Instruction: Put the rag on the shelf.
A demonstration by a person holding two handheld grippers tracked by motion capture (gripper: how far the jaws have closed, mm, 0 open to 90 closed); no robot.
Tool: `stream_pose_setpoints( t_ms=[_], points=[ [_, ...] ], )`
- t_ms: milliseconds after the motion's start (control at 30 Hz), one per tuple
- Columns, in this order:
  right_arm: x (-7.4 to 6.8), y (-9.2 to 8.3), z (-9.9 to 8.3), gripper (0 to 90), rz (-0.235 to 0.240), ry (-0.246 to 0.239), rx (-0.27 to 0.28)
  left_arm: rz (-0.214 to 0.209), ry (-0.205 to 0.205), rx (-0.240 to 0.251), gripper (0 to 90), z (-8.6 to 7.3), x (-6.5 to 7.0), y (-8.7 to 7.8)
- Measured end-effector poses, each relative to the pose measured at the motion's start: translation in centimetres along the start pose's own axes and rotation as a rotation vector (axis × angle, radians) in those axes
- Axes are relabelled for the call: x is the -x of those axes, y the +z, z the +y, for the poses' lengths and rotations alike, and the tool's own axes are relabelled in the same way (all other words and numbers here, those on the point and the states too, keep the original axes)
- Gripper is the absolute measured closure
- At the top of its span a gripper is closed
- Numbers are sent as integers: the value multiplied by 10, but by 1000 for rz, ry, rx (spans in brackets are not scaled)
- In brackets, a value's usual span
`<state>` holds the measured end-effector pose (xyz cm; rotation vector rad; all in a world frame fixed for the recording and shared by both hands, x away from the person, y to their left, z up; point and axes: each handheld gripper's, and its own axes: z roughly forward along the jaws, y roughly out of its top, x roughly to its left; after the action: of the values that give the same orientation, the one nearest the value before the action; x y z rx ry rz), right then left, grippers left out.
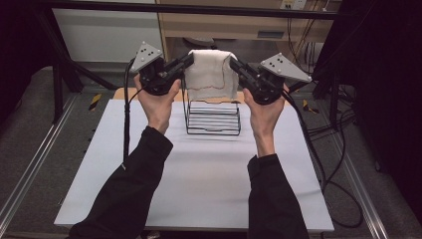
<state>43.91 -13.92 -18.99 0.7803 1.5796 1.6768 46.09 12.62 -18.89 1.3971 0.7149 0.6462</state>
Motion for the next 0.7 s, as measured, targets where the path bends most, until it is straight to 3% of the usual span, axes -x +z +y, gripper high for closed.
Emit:
stream_pose_setpoints(
  t_ms=[333, 700],
  points=[
    [7, 9, 14, 840, -12, -6, 14, 7, 23, 8, 832, 15, -3, 10],
    [13, 24, 20, 840, -15, -2, 25, 22, 20, 15, 832, 25, -13, 20]
  ],
)
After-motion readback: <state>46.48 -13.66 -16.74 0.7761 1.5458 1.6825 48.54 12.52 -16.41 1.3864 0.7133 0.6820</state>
